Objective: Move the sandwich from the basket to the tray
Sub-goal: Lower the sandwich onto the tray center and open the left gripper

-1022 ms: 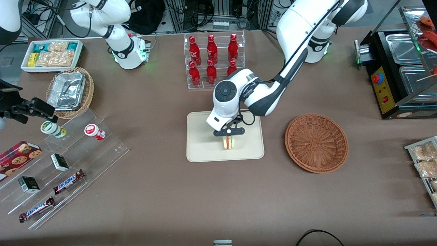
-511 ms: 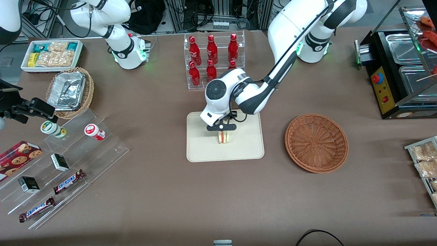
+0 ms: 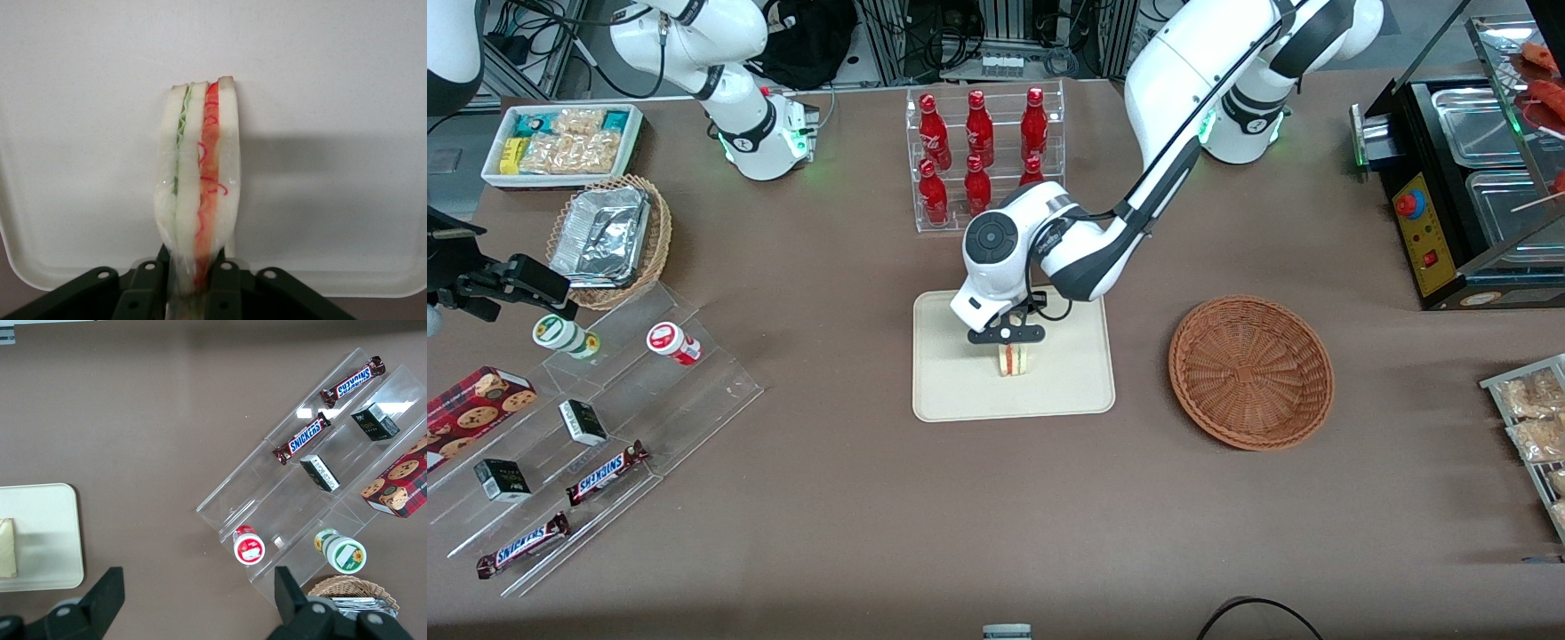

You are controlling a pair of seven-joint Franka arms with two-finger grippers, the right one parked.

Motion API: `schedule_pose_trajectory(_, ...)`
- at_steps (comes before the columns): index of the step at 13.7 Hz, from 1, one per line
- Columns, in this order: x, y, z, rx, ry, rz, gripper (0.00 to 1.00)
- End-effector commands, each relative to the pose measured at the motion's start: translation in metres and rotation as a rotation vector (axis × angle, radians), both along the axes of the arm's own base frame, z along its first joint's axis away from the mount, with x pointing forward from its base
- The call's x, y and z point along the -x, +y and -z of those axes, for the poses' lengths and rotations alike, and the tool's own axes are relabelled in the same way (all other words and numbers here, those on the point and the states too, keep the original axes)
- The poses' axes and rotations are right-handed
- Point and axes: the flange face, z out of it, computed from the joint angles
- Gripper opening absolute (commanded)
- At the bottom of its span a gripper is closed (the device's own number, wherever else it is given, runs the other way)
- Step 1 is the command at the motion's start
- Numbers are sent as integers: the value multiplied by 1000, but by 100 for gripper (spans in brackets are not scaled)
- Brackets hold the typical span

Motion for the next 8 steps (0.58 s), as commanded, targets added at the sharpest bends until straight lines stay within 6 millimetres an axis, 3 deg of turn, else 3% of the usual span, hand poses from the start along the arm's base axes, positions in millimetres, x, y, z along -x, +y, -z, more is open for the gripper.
schedule_pose_trajectory(1, -6, -3, -10, 9, -25, -9, 99)
schedule_pose_trajectory(3, -8, -2, -29, 25, -39, -25, 100)
schedule_pose_trajectory(5, -14, 5, -74, 48, -80, -65, 100)
schedule_pose_trajectory(6, -25, 19, -94, 56, -103, -120, 100)
schedule_pose_trajectory(8, -24, 33, -140, 62, -143, -209, 100)
